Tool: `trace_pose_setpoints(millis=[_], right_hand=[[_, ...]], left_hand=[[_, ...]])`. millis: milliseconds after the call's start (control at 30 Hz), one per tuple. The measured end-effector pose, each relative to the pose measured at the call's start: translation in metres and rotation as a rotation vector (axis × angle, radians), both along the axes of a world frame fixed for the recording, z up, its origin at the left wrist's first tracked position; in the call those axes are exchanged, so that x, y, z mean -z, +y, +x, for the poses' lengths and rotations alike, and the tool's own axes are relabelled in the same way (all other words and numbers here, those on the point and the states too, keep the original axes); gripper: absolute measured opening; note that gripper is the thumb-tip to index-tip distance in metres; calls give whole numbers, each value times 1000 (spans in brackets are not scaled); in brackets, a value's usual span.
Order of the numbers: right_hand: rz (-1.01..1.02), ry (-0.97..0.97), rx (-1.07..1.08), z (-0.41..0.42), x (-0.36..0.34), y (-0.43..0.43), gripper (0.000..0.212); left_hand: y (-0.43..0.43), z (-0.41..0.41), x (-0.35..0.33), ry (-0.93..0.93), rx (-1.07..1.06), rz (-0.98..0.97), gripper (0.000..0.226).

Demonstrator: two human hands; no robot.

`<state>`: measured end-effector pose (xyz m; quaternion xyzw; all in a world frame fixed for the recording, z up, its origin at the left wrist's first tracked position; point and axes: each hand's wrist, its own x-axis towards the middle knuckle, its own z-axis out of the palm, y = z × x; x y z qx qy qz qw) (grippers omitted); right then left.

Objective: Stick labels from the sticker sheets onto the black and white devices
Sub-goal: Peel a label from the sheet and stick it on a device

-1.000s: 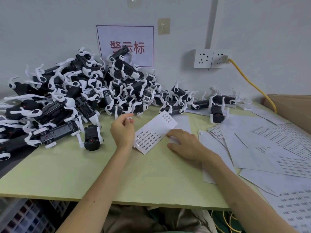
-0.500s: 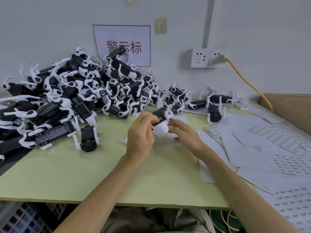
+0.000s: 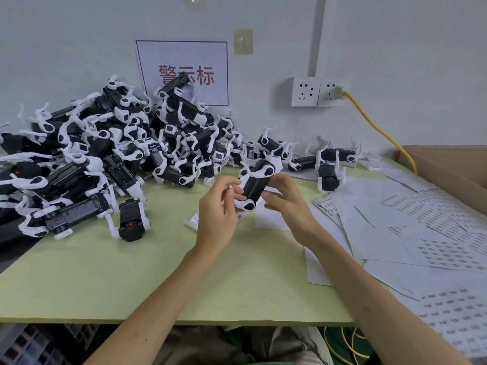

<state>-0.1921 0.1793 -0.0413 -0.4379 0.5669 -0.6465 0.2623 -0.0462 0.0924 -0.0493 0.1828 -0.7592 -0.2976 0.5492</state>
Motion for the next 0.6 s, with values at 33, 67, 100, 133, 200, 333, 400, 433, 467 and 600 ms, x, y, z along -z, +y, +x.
trace_pose_setpoints(millis=[33, 67, 100, 133, 200, 333, 400, 433, 467, 600], right_hand=[[-11, 25, -3, 0, 0, 1, 39], [-18, 57, -11, 0, 0, 1, 43], [-24, 89, -20, 0, 1, 1, 46], [-27, 103, -29, 1, 1, 2, 47], [-36, 53, -37, 4, -1, 1, 47], [-59, -230, -80, 0, -7, 3, 49], [0, -278, -170, -6, -9, 6, 43], [39, -248, -199, -9, -10, 7, 41], [72, -195, -205, -10, -10, 9, 40], [101, 15, -218, -7, -19, 13, 48]], left_hand=[[2, 1, -1, 3, 17, 49, 28], [4, 1, -1, 1, 32, 93, 29], [7, 2, -2, 5, 42, 127, 30], [11, 1, -3, 21, 44, 158, 31], [20, -1, -6, 92, 42, 253, 32], [34, -7, -11, 221, 112, 533, 31], [38, -6, -8, 243, 156, 628, 29], [41, -5, -5, 237, 161, 660, 30], [43, -2, -2, 217, 157, 692, 32], [48, 4, 11, 30, 140, 762, 34]])
